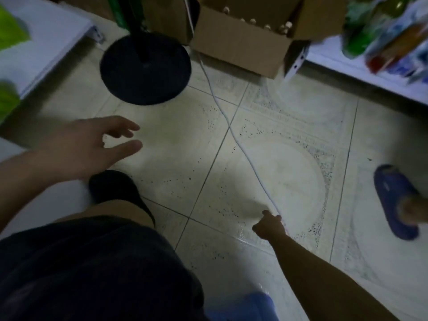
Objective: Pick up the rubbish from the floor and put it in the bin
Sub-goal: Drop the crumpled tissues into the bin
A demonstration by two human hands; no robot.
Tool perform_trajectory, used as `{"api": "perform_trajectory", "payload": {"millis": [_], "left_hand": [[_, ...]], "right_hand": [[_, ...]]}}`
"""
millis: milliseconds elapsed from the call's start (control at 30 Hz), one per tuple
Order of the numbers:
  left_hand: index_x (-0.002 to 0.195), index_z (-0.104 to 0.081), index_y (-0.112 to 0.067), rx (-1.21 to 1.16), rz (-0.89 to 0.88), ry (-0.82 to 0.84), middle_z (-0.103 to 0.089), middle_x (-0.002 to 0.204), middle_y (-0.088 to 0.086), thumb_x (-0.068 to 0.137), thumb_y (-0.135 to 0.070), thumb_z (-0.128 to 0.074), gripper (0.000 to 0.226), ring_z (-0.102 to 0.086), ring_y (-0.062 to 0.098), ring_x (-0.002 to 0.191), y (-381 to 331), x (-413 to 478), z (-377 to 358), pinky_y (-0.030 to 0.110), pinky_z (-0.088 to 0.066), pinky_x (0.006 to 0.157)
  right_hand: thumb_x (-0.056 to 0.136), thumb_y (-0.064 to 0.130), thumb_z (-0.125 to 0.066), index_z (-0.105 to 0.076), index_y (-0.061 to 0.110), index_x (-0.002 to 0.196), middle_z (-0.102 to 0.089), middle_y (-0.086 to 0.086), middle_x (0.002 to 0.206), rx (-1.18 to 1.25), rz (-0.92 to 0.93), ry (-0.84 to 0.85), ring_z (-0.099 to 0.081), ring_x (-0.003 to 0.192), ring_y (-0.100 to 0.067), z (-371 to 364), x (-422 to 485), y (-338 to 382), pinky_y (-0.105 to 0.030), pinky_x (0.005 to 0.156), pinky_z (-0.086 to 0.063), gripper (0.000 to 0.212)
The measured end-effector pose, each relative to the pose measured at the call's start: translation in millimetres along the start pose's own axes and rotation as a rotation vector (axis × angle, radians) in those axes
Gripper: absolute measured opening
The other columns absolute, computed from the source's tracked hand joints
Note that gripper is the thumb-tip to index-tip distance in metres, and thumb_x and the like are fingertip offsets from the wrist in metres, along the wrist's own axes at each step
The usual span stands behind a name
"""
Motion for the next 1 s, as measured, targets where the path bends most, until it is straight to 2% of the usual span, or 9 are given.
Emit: {"api": "perform_trajectory", "payload": {"millis": [100,167,333,433,500,667,800,900,1000], "left_hand": [[0.109,-0.048,-0.064,0.063,-0.069,0.098,-0.058,0.104,-0.039,0.063,-0.089,-0.041,0.053,-0.052,-0.016,0.101,-17,15,-23,0.023,-0.046,0.082],[0.111,-0.050,-0.062,0.080,-0.087,0.135,-0.060,0.104,-0.038,0.067,-0.083,-0.043,0.049,-0.050,-0.020,0.101,-20,19,-33,0.017,-0.043,0.079],[0.109,-0.055,-0.054,0.082,-0.003,0.178,-0.061,0.104,-0.033,0.072,-0.071,-0.048,0.041,-0.054,-0.011,0.102,-8,15,-40,0.025,-0.046,0.082],[0.109,-0.056,-0.048,0.092,0.051,0.167,-0.059,0.101,-0.028,0.083,-0.054,-0.057,0.027,-0.057,-0.001,0.103,2,5,-40,0.027,-0.045,0.082],[0.112,-0.057,-0.044,0.093,0.078,0.147,-0.061,0.103,-0.022,0.085,-0.047,-0.060,0.027,-0.058,0.004,0.105,7,-4,-37,0.028,-0.046,0.084],[0.116,-0.059,-0.036,0.059,0.131,0.053,-0.064,0.108,-0.014,0.086,-0.046,-0.060,0.031,-0.058,0.006,0.104,7,-34,-13,0.026,-0.045,0.086],[0.119,-0.059,-0.032,0.025,0.144,-0.051,-0.064,0.110,-0.011,0.088,-0.043,-0.060,0.033,-0.058,0.006,0.104,-5,-66,17,0.022,-0.041,0.085],[0.120,-0.059,-0.029,0.031,0.144,-0.154,-0.064,0.111,-0.010,0.088,-0.042,-0.060,0.035,-0.057,0.007,0.104,-15,-98,48,0.021,-0.040,0.084],[0.119,-0.060,-0.028,0.030,0.169,-0.269,-0.065,0.112,-0.009,0.088,-0.042,-0.061,0.034,-0.058,0.009,0.106,-16,-139,82,0.026,-0.044,0.089]], "right_hand": [[0.085,0.024,-0.057,-0.036,0.018,0.134,-0.030,-0.023,0.141,0.033,-0.057,-0.056,-0.051,0.116,-0.035,-25,3,-16,-0.040,0.095,-0.049,0.054],[0.084,0.022,-0.058,-0.044,0.012,0.127,-0.041,-0.019,0.132,0.017,-0.032,-0.077,-0.054,0.111,-0.030,-37,5,-16,-0.036,0.095,-0.050,0.046],[0.082,0.009,-0.062,-0.050,0.009,0.118,-0.052,-0.015,0.116,0.184,0.058,-0.102,-0.058,0.097,-0.026,-55,7,3,-0.037,0.086,-0.054,0.038],[0.084,0.020,-0.062,-0.060,0.010,0.106,-0.063,-0.012,0.106,0.303,0.194,-0.120,-0.055,0.084,-0.018,-50,2,45,-0.030,0.080,-0.049,0.024],[0.084,0.026,-0.064,-0.063,0.009,0.101,-0.066,-0.010,0.099,0.373,0.323,-0.142,-0.053,0.078,-0.015,-32,-8,89,-0.027,0.073,-0.044,0.024],[0.086,0.029,-0.062,-0.062,0.010,0.094,-0.056,0.000,0.076,0.505,0.675,-0.229,-0.052,0.067,-0.016,44,-78,208,-0.027,0.064,-0.043,0.021],[0.085,0.020,-0.061,-0.060,0.010,0.086,-0.051,0.008,0.066,0.554,0.918,-0.271,-0.045,0.058,-0.003,103,-163,267,-0.007,0.046,-0.033,0.009],[0.081,0.018,-0.062,-0.056,0.012,0.078,-0.049,0.010,0.064,0.575,1.050,-0.287,-0.043,0.057,0.000,135,-231,292,-0.003,0.049,-0.037,0.009],[0.078,0.015,-0.064,-0.054,0.017,0.071,-0.055,0.006,0.068,0.518,1.201,-0.292,-0.047,0.060,-0.006,155,-304,315,-0.007,0.049,-0.037,0.012]]}}
Point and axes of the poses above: each hand's wrist, its own x-axis towards the middle knuckle, its own z-axis out of the back of the hand, y = z × x, the point moved 8 cm from there along x, towards the middle knuckle
